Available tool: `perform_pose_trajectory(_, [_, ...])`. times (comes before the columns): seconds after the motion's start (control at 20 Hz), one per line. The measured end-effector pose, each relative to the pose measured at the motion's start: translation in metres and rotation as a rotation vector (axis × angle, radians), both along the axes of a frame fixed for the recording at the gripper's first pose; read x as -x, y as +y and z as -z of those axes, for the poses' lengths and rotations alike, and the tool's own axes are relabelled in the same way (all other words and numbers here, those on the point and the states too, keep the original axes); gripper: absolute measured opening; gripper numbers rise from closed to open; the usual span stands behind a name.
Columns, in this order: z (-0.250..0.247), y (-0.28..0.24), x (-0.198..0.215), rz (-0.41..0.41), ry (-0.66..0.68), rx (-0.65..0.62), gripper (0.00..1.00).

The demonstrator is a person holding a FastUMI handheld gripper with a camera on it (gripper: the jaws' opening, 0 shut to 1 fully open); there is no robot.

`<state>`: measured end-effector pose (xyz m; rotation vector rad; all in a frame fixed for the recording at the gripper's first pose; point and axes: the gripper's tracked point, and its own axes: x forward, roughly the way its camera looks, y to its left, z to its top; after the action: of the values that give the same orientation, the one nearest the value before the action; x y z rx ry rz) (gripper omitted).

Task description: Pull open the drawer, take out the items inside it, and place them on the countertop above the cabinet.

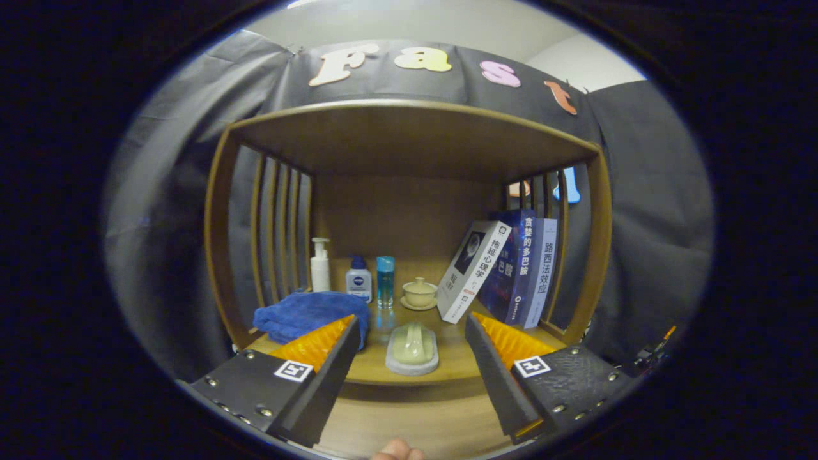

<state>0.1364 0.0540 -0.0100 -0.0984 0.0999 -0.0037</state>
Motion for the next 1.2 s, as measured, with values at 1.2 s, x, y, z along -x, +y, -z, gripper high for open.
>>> perform_pose_trajectory(1.2, [0.147,-0.023,0.137,-0.009,0.136,-0.112,0.99])
